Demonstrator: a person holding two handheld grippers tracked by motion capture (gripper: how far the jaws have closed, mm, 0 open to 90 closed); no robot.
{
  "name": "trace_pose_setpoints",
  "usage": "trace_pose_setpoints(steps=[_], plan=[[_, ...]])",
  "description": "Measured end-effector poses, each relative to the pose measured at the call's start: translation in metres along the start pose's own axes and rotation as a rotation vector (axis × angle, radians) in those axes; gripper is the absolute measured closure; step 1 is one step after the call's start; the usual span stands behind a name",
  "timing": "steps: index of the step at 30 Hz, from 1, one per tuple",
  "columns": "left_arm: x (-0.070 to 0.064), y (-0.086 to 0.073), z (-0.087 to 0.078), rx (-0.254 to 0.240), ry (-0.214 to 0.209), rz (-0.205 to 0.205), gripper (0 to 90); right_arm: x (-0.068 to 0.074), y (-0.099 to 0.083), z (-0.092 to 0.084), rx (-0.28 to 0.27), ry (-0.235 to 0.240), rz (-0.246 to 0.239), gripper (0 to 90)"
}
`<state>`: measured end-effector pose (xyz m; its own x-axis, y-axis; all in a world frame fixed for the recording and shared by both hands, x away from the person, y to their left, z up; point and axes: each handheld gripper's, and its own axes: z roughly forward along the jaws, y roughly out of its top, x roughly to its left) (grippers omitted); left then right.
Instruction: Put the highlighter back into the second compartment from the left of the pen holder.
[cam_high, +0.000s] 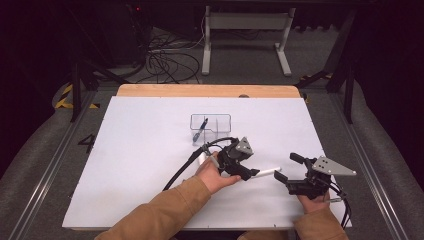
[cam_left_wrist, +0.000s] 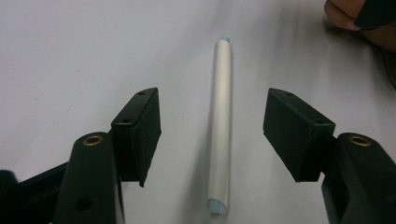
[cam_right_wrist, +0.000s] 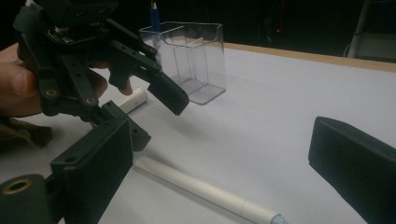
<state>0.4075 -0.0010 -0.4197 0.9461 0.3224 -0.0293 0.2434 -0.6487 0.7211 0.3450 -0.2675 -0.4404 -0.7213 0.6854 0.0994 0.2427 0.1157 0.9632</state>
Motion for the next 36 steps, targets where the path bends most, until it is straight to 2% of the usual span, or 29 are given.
trace_pose_setpoints(steps=[11, 16, 26, 34, 36], plan=[[-0.002, 0.006, 0.018, 0.037, -0.037, 0.032, 44.0, -0.001, 0.000, -0.001, -0.004, 0.010, 0.005, 7.4], [0.000, 0.004, 0.027, 0.049, -0.048, 0.017, 49.4, -0.001, 0.000, 0.000, -0.003, 0.014, 0.006, 7.6], [-0.003, 0.005, 0.041, 0.085, -0.051, 0.051, 57.8, -0.002, -0.001, 0.000, -0.001, 0.022, 0.011, 7.6], [-0.006, 0.009, 0.050, 0.102, -0.049, 0.061, 63.1, -0.002, -0.001, 0.000, -0.001, 0.027, 0.012, 7.6], [-0.008, 0.010, 0.053, 0.119, -0.044, 0.064, 65.8, -0.002, -0.001, 0.000, 0.000, 0.028, 0.012, 7.6]])
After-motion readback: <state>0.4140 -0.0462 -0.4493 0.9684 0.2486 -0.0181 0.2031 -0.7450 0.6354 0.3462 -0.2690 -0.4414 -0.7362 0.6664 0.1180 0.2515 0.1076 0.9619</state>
